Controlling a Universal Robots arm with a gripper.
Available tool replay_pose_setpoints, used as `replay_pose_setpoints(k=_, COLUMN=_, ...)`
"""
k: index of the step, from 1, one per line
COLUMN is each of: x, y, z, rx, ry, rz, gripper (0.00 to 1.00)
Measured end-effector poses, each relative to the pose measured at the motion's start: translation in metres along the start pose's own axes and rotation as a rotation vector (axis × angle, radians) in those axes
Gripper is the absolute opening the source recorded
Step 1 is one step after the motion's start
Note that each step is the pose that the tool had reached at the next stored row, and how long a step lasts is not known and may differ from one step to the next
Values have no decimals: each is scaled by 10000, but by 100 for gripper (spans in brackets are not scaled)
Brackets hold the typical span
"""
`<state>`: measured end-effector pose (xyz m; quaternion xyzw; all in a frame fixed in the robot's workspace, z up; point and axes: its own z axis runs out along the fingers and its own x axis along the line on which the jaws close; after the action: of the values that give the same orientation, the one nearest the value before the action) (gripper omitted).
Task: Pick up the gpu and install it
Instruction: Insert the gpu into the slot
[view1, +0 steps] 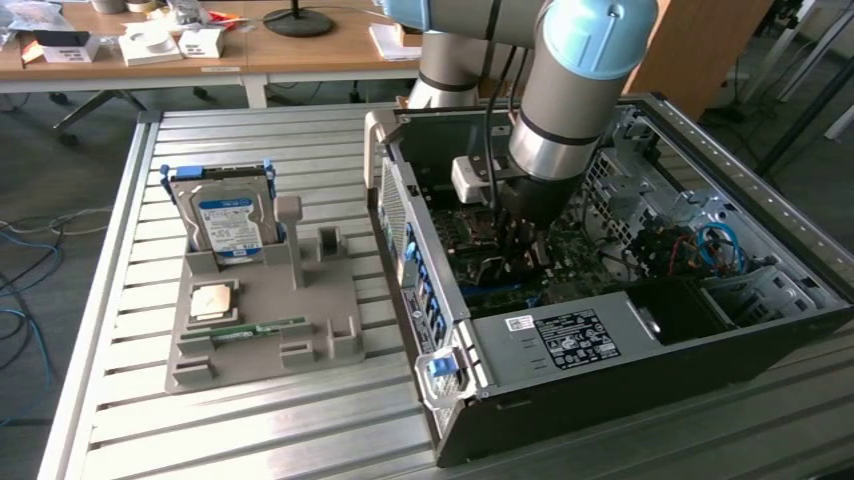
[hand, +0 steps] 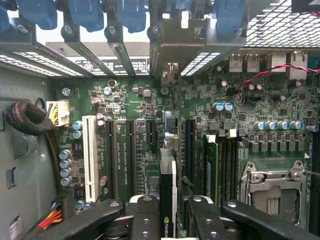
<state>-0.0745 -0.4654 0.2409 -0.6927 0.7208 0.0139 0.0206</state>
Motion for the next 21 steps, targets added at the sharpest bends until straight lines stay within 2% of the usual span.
replay_pose_setpoints(k=21, x=1, y=4, z=-1, rx=-1, ry=2, rz=0, gripper=26)
